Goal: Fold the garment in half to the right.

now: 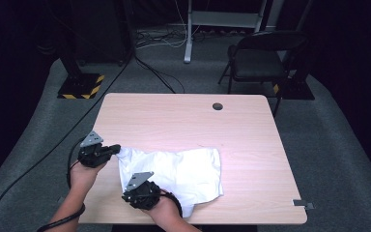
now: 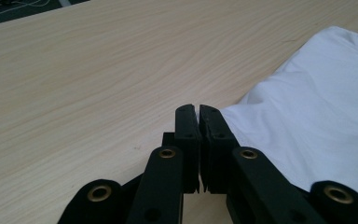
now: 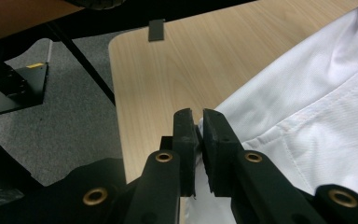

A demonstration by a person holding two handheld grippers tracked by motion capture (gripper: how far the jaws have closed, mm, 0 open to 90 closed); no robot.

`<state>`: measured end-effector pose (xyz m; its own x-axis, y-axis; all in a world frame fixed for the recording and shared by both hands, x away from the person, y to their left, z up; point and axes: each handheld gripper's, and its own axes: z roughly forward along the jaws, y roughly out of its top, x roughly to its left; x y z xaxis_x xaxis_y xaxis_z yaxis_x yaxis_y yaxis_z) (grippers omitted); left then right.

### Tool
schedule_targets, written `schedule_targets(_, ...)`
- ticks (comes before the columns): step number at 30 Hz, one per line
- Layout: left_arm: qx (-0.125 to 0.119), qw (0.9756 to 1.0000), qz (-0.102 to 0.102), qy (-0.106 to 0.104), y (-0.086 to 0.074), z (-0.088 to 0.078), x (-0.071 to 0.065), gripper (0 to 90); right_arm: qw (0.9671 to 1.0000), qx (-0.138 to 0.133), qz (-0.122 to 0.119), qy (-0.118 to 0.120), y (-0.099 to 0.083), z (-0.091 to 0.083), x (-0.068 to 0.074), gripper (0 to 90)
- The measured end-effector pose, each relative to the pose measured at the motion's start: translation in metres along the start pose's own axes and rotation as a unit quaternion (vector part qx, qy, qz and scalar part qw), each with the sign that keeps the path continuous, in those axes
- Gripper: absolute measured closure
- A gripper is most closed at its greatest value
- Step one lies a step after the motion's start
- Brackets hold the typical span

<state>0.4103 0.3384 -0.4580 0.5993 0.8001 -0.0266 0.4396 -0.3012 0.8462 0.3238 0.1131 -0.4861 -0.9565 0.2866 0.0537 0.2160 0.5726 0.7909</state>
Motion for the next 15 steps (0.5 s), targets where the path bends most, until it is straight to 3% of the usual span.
schedule_targets(15, -0.035, 0.999, -0.019, 0.02, 0.011, -0.035, 0.004, 86.5, 0.9992, -0.011, -0.035, 0.017, 0.03, -0.002, 0.01, 83.9)
